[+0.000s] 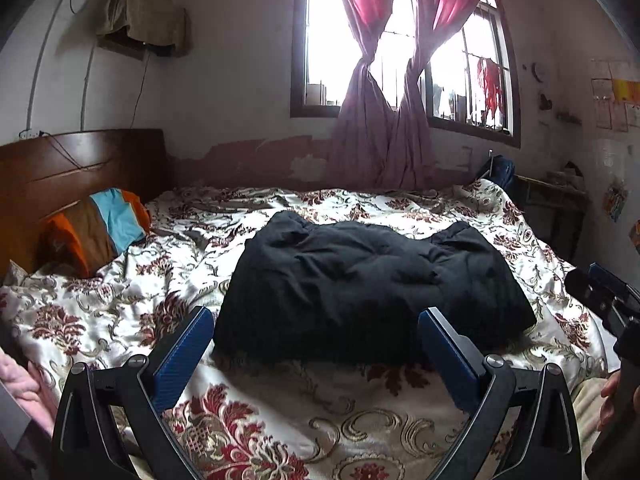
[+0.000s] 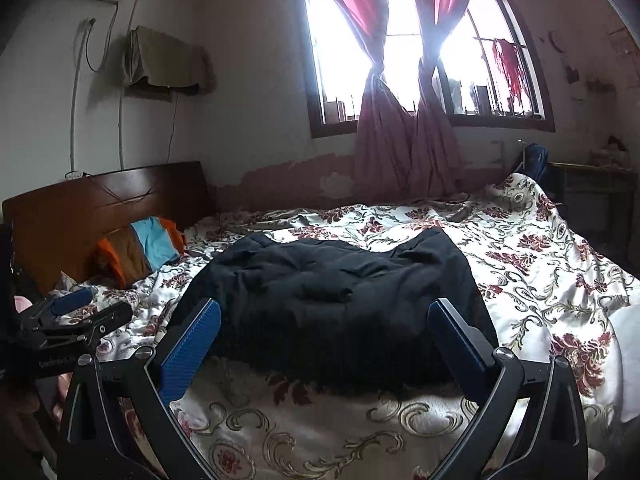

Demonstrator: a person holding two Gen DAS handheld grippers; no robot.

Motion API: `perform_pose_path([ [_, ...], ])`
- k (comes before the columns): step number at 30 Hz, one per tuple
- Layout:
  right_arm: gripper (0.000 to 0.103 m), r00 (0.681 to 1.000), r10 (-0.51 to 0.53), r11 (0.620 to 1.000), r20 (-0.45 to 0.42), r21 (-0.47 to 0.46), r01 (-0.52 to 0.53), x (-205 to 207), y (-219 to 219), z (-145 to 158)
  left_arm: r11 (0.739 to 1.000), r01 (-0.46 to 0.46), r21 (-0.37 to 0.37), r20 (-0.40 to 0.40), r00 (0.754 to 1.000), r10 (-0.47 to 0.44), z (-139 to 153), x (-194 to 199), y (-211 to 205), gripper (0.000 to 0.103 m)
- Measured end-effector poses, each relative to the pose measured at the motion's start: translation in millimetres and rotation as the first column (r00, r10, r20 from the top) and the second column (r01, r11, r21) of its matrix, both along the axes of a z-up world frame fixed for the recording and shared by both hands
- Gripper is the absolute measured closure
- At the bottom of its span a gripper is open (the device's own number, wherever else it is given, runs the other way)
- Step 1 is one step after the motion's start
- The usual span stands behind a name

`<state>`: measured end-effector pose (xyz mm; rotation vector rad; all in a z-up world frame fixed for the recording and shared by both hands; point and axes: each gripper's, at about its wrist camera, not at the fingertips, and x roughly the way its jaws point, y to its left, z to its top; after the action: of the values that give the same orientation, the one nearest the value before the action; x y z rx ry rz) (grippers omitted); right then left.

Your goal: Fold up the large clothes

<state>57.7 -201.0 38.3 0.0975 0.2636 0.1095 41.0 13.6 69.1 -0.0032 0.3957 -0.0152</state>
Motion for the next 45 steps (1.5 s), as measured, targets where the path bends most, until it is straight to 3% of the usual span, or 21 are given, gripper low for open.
perform_pose_path([
  [21, 0.001, 0.999, -0.038, 0.999, 0.008, -0.034, 0.038, -18, 0, -34, 1.0, 0.003, 0.007, -0.014, 1.0, -0.003, -41, -18, 8, 0.0],
  [30, 0.001, 0.996, -0.053, 0.996, -0.076, -0.071, 0.047, -5, 0, -60, 0.999, 0.011, 0.033, -0.046, 0.999, -0.009, -64, -15, 4, 0.0],
  [45, 0.001, 0.993, -0.061, 0.996, -0.105, -0.065, 0.055, 4, -5, -67, 0.999, 0.013, 0.052, -0.087, 0.996, -0.009, -82, -7, 4, 0.0],
])
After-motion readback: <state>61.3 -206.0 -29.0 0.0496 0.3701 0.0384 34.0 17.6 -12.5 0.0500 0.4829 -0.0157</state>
